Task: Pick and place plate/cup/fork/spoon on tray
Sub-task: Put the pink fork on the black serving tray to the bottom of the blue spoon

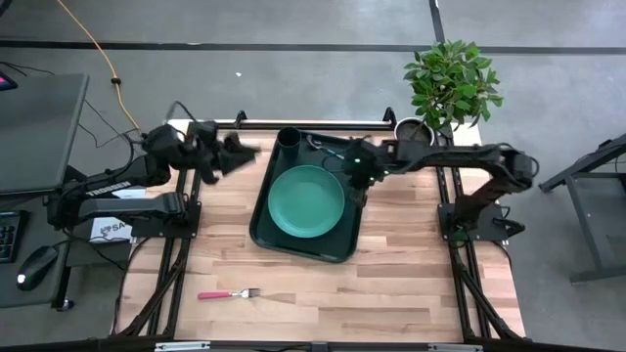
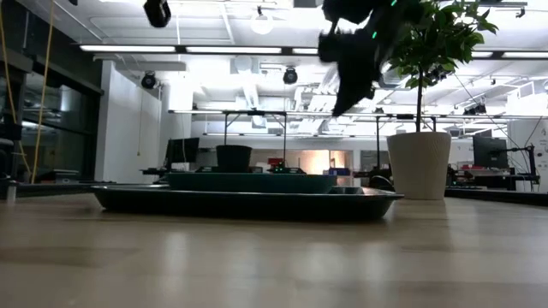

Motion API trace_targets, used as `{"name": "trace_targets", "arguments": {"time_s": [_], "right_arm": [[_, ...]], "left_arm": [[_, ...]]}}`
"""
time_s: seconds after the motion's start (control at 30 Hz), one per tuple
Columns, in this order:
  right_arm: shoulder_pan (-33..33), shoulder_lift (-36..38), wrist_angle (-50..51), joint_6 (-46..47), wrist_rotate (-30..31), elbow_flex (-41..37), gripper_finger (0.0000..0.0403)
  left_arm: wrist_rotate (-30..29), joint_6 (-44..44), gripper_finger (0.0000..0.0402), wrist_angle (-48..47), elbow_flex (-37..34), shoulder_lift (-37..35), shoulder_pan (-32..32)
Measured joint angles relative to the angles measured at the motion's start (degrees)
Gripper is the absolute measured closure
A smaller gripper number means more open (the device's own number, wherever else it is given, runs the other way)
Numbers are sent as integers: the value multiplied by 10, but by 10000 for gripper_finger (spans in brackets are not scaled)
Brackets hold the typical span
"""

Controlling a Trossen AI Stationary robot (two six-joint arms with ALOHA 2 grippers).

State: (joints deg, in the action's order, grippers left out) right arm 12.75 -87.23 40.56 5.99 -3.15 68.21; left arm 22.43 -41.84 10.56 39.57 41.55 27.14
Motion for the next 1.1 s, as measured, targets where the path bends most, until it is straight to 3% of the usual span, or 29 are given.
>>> {"name": "trace_targets", "arguments": {"time_s": [0.1, 0.23, 0.47, 0.73, 0.97, 1.1], "right_arm": [[-16, 49, -38, 48, 17, -34, 403], [-30, 102, -89, 117, 48, -93, 403], [-35, 149, -136, 192, 73, -167, 403], [-35, 151, -154, 184, 72, -175, 403], [-35, 151, -156, 146, 72, -175, 403], [-35, 151, -156, 133, 69, -174, 403]], "left_arm": [[51, 0, 201, -104, 0, -1, -36], [51, 17, 210, -277, 7, 4, -136], [-81, 42, 226, -518, 10, 60, -388], [-148, -43, 225, -495, 10, 216, -607], [-164, -134, 225, -379, 10, 373, -674], [-178, -167, 225, -360, 10, 439, -687]]}}
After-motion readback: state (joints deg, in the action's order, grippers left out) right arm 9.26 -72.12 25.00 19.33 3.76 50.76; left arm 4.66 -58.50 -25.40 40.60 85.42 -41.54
